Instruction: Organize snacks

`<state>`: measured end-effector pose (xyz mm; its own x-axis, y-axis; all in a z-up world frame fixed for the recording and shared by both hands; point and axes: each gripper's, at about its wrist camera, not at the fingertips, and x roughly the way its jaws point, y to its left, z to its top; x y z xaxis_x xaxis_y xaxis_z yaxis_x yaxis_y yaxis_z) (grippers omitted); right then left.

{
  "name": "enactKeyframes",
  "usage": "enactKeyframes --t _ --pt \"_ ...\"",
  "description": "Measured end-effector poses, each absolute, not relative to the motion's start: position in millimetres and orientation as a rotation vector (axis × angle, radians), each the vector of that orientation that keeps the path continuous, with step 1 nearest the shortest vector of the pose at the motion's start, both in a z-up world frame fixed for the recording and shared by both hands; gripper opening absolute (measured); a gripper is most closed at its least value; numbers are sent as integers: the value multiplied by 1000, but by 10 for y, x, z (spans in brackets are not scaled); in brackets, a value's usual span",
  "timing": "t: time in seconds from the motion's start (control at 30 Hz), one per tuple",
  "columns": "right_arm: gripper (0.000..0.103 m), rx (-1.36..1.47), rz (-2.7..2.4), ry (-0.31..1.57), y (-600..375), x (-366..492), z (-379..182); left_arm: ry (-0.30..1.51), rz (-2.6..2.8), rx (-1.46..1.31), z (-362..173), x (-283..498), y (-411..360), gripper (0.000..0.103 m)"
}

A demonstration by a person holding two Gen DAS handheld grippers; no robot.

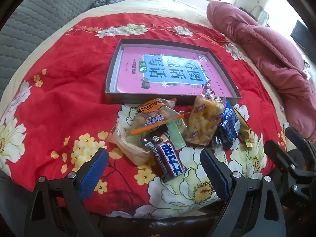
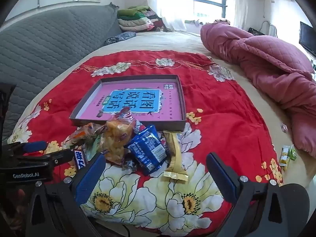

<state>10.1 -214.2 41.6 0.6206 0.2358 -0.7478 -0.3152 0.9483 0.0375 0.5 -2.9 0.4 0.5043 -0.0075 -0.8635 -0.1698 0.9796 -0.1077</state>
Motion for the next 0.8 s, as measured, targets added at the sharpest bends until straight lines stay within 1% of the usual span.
enactKeyframes --t 0.1,0.17,0.33,0.8 --pt "102 -88 298 843 -2174 106 431 1030 90 -176 7 0 -110 94" --pt "102 -136 306 829 -2060 16 445 1023 67 -250 38 -65 63 94" --pt "102 -117 348 868 -2085 85 420 1040 81 -225 80 -58 57 94" --pt "102 -116 346 871 -2088 86 400 1048 108 -210 77 -26 21 94"
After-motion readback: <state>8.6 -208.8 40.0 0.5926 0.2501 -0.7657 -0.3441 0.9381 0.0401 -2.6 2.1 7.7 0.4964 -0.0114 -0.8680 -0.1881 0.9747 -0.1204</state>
